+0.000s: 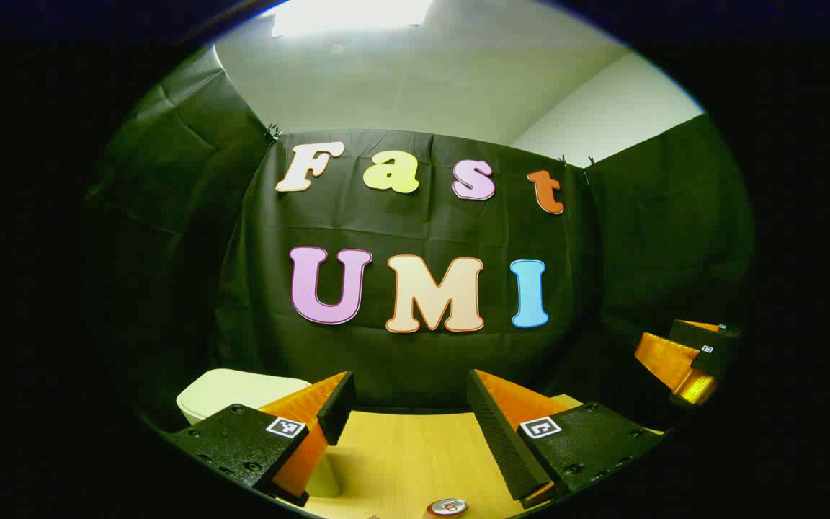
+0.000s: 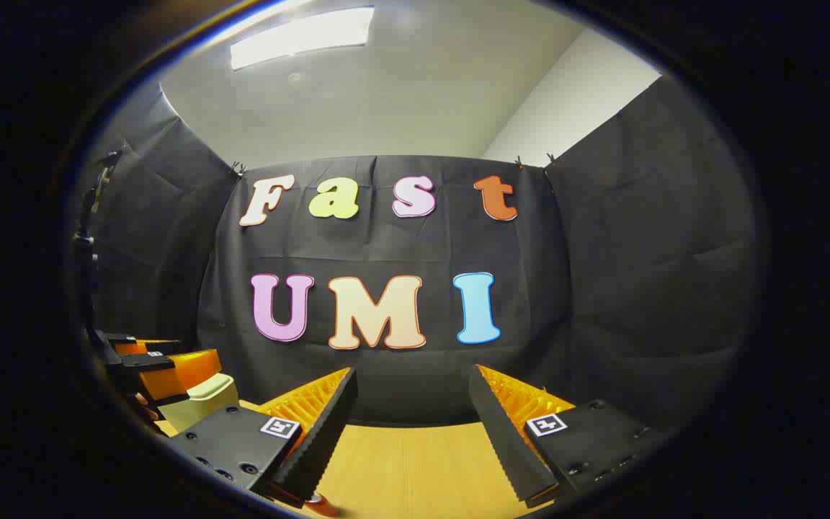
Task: Press the lid of the desktop garbage bin to open it, pick up the crumpled paper on the desktop and throw it into the bin, then pick up the pop can on the desktop and drop it into the bin, and finally close the garbage bin lid.
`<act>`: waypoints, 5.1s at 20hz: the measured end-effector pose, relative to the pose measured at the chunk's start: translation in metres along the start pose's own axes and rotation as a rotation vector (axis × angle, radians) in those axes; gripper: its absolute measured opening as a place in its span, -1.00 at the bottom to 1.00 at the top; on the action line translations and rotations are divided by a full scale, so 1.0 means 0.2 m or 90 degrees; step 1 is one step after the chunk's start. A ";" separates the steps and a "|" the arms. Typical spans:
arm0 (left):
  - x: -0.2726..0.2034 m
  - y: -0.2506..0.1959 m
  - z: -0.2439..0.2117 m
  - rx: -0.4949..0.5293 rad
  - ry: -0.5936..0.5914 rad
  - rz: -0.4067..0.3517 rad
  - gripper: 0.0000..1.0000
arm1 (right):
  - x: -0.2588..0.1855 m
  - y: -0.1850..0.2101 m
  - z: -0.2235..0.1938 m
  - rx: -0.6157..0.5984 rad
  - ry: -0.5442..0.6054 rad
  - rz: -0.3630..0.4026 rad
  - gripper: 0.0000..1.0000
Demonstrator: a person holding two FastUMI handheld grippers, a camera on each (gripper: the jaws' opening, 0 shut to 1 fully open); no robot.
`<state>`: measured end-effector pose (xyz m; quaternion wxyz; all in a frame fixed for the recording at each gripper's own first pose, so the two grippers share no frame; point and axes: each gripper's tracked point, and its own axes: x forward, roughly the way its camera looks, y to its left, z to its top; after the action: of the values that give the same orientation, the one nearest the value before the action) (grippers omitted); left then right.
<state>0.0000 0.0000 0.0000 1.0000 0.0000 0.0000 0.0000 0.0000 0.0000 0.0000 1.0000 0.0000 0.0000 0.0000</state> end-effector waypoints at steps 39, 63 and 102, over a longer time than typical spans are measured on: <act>-0.15 -0.18 -0.06 0.044 0.012 0.016 0.52 | 0.07 -0.02 -0.25 0.011 0.074 0.122 0.96; 0.00 0.98 -0.32 0.042 0.096 0.252 -1.00 | 0.23 0.26 -0.44 0.022 0.127 0.159 0.93; -0.17 0.42 -0.03 0.026 -0.022 0.079 0.71 | 0.14 0.10 -1.34 -0.090 0.422 0.166 0.96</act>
<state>-0.0342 0.0834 -0.0052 0.9977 0.0204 -0.0173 0.0622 0.0279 0.0195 -0.2678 0.9347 -0.0694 0.3245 0.1276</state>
